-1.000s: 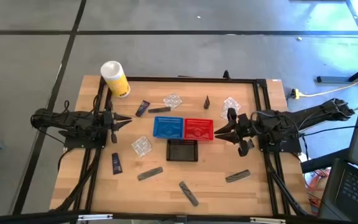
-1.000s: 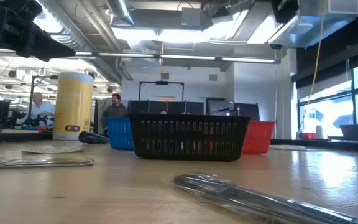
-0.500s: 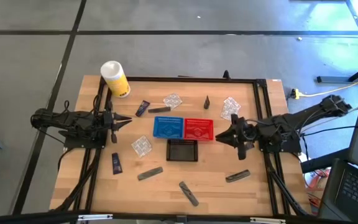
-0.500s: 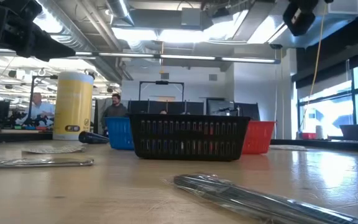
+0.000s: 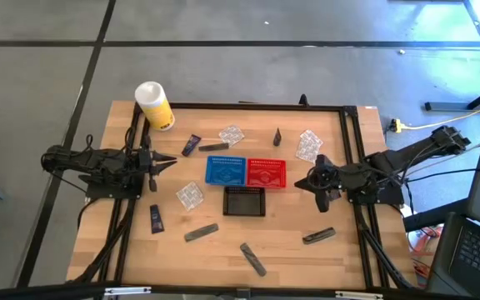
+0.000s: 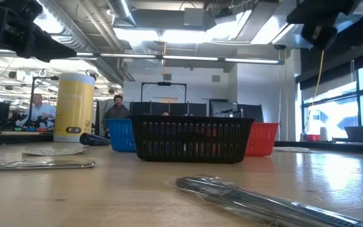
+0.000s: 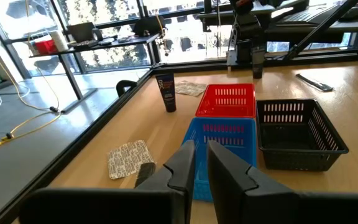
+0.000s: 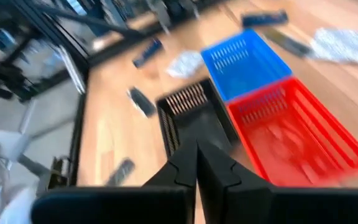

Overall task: Pick & Place Travel size toiletries
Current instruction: Put the blue shaver cream into the red bin

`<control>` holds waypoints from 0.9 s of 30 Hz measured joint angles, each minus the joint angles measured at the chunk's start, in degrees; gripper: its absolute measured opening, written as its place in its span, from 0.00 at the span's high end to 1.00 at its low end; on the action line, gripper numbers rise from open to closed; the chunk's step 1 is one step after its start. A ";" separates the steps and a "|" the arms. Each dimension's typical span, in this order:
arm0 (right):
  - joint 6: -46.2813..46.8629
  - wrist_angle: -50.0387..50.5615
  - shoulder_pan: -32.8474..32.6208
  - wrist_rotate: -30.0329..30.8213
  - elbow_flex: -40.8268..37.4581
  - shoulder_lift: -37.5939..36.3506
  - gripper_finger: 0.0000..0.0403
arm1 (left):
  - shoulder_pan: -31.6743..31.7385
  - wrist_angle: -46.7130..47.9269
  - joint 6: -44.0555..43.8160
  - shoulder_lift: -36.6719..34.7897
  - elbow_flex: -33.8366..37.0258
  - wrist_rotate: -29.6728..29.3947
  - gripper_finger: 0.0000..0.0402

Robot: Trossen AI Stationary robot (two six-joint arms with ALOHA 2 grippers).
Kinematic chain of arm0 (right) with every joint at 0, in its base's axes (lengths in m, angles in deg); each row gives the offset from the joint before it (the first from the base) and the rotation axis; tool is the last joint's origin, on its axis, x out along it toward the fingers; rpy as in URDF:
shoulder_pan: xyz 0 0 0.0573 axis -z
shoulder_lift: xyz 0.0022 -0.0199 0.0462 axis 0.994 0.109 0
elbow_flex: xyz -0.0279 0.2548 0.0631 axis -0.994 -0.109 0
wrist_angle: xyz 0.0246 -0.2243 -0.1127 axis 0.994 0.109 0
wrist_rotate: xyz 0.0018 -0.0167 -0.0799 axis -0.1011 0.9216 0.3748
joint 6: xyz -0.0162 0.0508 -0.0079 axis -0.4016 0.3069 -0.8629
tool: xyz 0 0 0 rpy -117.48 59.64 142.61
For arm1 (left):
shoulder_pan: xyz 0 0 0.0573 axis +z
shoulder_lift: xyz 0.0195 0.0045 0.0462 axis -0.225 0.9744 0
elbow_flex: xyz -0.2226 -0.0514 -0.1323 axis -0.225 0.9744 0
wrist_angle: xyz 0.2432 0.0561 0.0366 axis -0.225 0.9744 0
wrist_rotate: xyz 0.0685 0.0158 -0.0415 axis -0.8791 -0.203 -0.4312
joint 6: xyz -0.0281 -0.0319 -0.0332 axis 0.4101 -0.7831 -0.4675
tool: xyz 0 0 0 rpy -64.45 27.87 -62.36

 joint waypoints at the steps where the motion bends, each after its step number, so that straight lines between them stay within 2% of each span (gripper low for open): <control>1: 1.35 5.35 0.15 0.00 2.20 0.00 0.99 | 0.02 0.00 -0.01 0.01 0.00 0.00 0.91; 6: 8.24 24.21 0.51 1.32 12.36 0.28 0.98 | 0.01 -0.01 0.00 0.00 -0.01 0.00 0.91; 10: 14.48 34.48 0.52 1.06 16.59 1.43 0.99 | 0.02 0.02 -0.01 -0.01 0.00 0.00 0.91; 17: 29.41 49.61 0.48 -7.38 17.10 5.75 0.99 | 0.01 0.00 0.00 0.01 -0.01 0.00 0.90; 21: 32.79 54.13 0.48 -11.51 17.10 9.24 0.99 | 0.01 0.00 -0.01 -0.01 -0.02 0.00 0.91; 27: 32.64 54.33 0.48 -16.03 17.10 13.29 0.95 | 0.02 0.01 0.00 0.00 0.00 0.00 0.91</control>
